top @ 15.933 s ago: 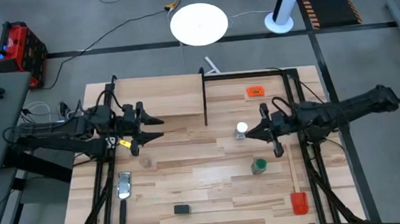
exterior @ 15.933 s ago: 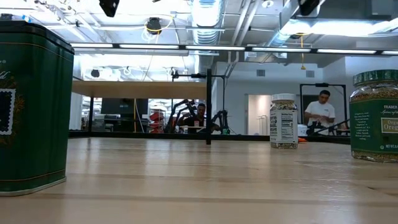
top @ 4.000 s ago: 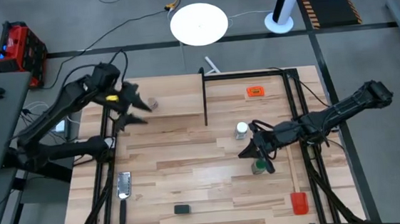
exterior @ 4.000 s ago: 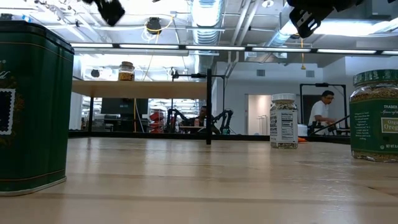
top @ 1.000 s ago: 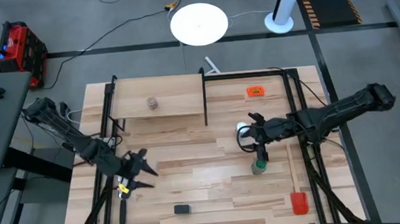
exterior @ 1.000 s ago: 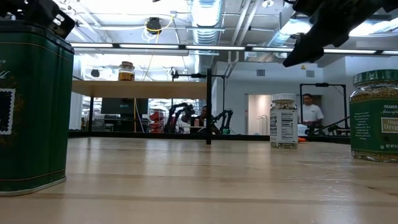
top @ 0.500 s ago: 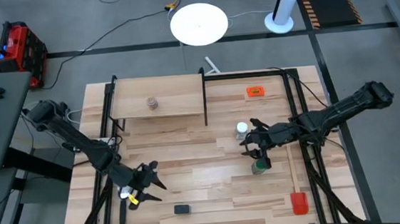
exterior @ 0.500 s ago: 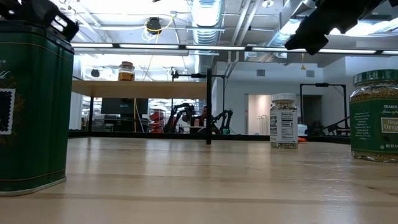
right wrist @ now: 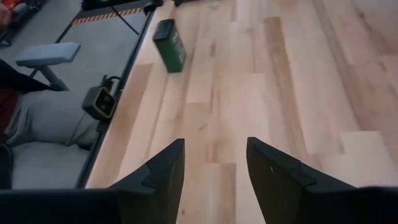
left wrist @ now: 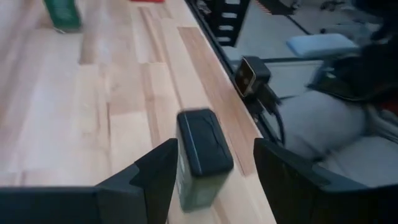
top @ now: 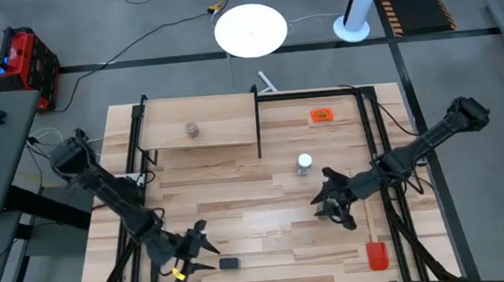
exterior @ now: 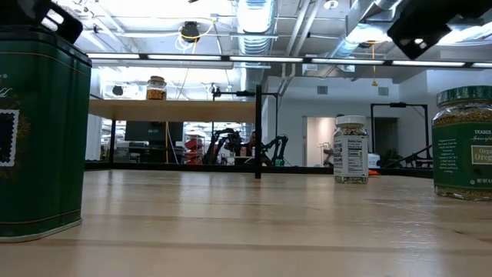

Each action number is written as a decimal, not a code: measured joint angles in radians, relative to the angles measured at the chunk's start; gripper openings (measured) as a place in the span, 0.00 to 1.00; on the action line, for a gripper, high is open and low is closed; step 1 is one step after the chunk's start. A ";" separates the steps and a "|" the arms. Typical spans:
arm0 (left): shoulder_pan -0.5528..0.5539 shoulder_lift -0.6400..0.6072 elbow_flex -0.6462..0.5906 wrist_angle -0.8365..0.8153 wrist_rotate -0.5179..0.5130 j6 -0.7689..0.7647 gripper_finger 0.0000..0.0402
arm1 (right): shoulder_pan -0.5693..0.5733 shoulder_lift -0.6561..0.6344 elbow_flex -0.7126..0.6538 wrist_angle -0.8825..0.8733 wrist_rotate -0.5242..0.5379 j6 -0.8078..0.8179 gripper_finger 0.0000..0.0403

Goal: Shelf spices
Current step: Put the black seasoning can on the shelf

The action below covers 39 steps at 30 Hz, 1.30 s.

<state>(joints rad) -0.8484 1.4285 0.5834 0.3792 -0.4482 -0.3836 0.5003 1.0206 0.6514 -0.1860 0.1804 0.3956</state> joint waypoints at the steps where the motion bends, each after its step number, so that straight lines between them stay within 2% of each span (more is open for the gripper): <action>1: -0.007 0.019 0.017 -0.003 -0.026 0.000 0.50 | 0.010 0.000 0.000 0.000 0.003 0.000 0.43; 6: -0.035 0.102 0.101 -0.092 -0.127 -0.006 0.50 | 0.036 0.000 0.000 0.000 0.033 0.000 0.43; 14: -0.044 0.144 0.270 -0.284 -0.125 -0.039 0.52 | 0.051 0.000 0.000 0.000 0.035 0.049 0.43; 19: -0.040 0.140 0.372 -0.507 -0.121 -0.090 0.61 | 0.058 0.000 0.000 0.000 0.035 0.068 0.43; 22: -0.030 0.140 0.393 -0.596 -0.115 -0.151 0.69 | 0.057 0.000 0.000 0.000 0.035 0.068 0.43; 26: -0.025 0.140 0.396 -0.598 -0.124 -0.159 0.74 | 0.054 0.000 0.000 -0.001 0.035 0.068 0.43; 39: 0.000 0.144 0.396 -0.600 -0.107 -0.160 0.74 | 0.054 0.000 0.000 -0.002 0.035 0.068 0.43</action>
<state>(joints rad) -0.8486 1.5723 0.9791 -0.2206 -0.5548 -0.5434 0.5541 1.0210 0.6514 -0.1875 0.2153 0.4641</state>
